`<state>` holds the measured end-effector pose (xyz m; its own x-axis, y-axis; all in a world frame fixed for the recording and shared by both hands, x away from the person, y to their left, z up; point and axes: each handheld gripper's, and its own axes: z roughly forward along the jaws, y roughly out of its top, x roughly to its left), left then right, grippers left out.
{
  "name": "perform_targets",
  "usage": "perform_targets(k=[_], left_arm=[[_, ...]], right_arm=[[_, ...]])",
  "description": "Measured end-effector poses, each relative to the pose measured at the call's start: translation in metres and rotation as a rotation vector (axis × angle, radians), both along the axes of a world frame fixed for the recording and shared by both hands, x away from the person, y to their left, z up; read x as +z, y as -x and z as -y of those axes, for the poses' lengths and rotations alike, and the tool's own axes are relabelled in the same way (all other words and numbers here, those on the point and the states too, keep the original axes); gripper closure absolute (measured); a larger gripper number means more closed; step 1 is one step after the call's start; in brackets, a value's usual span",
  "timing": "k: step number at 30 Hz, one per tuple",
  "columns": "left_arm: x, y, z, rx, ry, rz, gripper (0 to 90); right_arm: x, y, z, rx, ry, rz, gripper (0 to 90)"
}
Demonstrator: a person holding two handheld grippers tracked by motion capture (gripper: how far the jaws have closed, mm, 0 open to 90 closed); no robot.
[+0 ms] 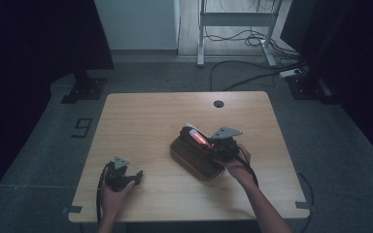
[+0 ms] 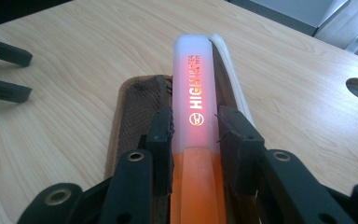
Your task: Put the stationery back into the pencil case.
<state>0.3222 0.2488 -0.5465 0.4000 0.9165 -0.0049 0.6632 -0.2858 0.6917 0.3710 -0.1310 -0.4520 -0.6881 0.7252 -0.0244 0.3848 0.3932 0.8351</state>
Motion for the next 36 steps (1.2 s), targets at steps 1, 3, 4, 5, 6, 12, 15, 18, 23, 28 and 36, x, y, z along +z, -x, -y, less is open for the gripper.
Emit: perform_targets(k=[1, 3, 4, 5, 6, 12, 15, 18, 23, 28, 36], left_arm=[[0.000, 0.000, 0.000, 0.000, 0.000, 0.000, 17.7], [0.000, 0.000, 0.000, -0.001, -0.001, 0.000, 17.7], [0.000, 0.000, 0.000, -0.001, -0.001, 0.000, 17.7], [0.000, 0.000, 0.000, -0.001, 0.000, 0.000, 17.7], [0.000, 0.000, 0.000, -0.001, 0.000, 0.000, 17.7], [0.000, 0.000, 0.000, -0.001, 0.000, 0.000, 17.7], [0.000, 0.000, 0.000, -0.001, 0.000, -0.001, 17.7], [0.000, 0.000, 0.000, -0.001, -0.001, 0.000, 17.7], [0.000, 0.000, 0.000, -0.001, 0.000, 0.000, 17.8], [0.000, 0.000, 0.000, -0.001, 0.000, 0.000, 17.7], [0.000, 0.000, 0.000, -0.001, -0.001, 0.001, 17.8]], right_arm=[[-0.001, -0.001, 0.001, 0.002, 0.002, 0.000, 65.3], [-0.002, -0.001, 0.002, 0.003, 0.006, -0.002, 65.3], [-0.003, -0.002, 0.002, 0.005, 0.007, -0.003, 65.3], [-0.004, -0.002, 0.002, 0.007, 0.007, -0.004, 65.3], [-0.004, -0.002, 0.002, 0.009, 0.011, -0.003, 65.3], [-0.009, -0.002, -0.003, 0.028, 0.067, 0.018, 59.7], [-0.009, -0.001, -0.004, 0.039, 0.066, 0.019, 56.5], [-0.009, 0.000, -0.004, 0.048, 0.066, 0.013, 55.3], [-0.009, 0.002, -0.004, 0.050, 0.052, 0.008, 52.6], [-0.012, 0.005, -0.003, 0.053, 0.007, 0.012, 50.4], [-0.012, 0.010, 0.000, 0.032, -0.063, 0.027, 42.1]])
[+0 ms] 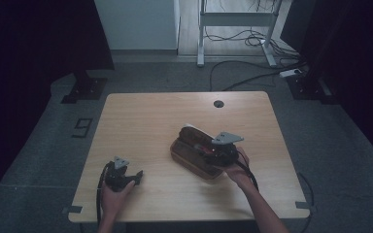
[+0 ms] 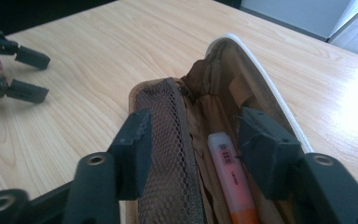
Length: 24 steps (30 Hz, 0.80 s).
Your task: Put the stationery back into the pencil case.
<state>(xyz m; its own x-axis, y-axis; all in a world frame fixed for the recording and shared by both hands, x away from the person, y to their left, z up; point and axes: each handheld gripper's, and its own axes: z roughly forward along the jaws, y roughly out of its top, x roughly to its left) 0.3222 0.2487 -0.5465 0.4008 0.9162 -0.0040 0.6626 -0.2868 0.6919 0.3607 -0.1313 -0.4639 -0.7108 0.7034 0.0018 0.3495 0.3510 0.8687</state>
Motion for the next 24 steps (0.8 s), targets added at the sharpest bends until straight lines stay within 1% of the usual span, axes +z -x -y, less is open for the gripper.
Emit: perform_targets(k=[5, 12, 18, 24], left_arm=[[0.000, 0.000, 0.000, 0.000, 0.001, 0.001, 17.9], [0.000, 0.000, 0.000, 0.000, 0.000, 0.001, 18.0], [0.000, 0.000, 0.000, -0.001, -0.001, 0.001, 18.0], [0.000, 0.001, 0.001, -0.001, -0.002, 0.001, 18.3]], right_arm=[[-0.001, 0.004, 0.005, -0.020, -0.043, 0.004, 38.9], [-0.006, 0.009, 0.014, -0.041, -0.074, -0.006, 37.0], [-0.012, 0.015, 0.030, -0.068, -0.095, -0.016, 36.7], [-0.022, 0.023, 0.051, -0.108, -0.107, -0.031, 36.6]])
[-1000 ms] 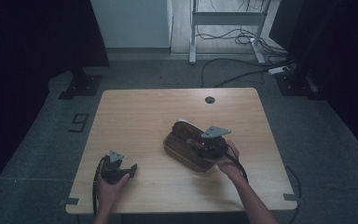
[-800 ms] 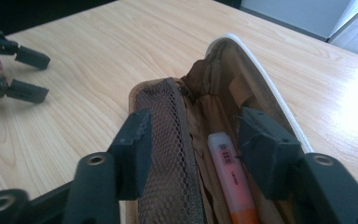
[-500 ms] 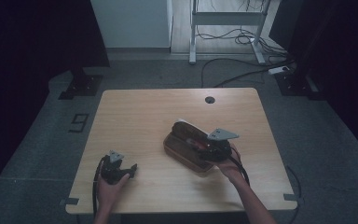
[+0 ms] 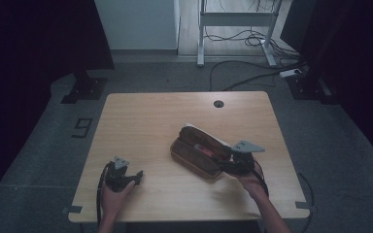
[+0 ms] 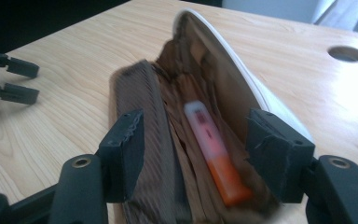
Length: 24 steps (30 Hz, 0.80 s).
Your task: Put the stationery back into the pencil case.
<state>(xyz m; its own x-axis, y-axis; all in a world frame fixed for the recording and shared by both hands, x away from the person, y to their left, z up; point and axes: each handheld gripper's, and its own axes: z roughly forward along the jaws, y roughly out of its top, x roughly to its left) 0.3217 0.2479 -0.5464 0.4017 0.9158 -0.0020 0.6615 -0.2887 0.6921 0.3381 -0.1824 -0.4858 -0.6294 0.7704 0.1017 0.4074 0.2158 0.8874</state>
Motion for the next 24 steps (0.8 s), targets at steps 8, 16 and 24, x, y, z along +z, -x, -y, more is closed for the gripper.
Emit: perform_targets(k=[8, 16, 24], left_arm=[[0.000, 0.000, 0.001, -0.001, 0.002, 0.000, 18.4], [0.000, 0.000, 0.001, -0.001, 0.003, 0.000, 18.4], [0.000, 0.000, 0.001, -0.001, 0.003, -0.001, 18.4]], right_arm=[[-0.015, 0.011, 0.024, -0.052, 0.003, -0.014, 36.0], [-0.032, 0.018, 0.050, -0.106, 0.018, -0.037, 35.7], [-0.051, 0.019, 0.067, -0.150, 0.080, -0.101, 35.0]])
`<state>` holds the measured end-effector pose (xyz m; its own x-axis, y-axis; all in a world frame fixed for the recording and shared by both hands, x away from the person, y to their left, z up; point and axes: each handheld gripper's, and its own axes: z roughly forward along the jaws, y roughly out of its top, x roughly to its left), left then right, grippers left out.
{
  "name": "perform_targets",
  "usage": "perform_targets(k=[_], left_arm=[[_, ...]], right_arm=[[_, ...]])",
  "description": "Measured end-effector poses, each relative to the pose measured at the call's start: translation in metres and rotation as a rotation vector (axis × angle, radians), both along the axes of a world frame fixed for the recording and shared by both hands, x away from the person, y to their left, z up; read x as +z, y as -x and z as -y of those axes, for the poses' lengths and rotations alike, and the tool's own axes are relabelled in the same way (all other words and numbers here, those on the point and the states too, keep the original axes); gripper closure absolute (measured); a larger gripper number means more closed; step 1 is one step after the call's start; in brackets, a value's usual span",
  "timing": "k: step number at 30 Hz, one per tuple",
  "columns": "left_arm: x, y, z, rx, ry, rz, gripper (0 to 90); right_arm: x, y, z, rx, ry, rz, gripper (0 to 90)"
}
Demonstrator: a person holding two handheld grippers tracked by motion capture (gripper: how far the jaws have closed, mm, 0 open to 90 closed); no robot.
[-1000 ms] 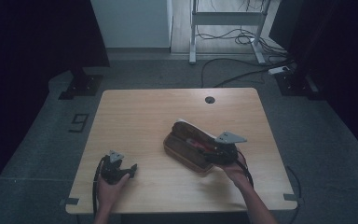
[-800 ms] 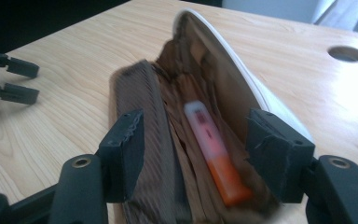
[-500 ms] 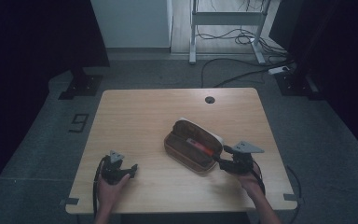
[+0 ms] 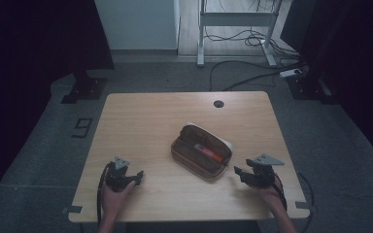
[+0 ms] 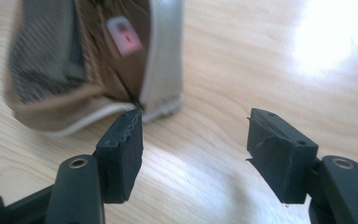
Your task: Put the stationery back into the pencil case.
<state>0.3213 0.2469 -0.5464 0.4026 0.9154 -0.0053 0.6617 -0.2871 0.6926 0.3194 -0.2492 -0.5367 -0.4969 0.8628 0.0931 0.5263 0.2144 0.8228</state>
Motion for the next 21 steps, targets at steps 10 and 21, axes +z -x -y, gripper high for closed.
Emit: perform_targets(k=[10, 21], left_arm=[[0.000, 0.000, 0.000, 0.000, 0.000, 0.000, 18.4], [0.000, 0.000, 0.000, -0.001, 0.000, -0.001, 18.4]], right_arm=[[-0.012, 0.000, 0.010, -0.031, 0.006, -0.036, 34.9], [-0.015, -0.001, 0.009, -0.027, 0.011, -0.041, 34.2]])
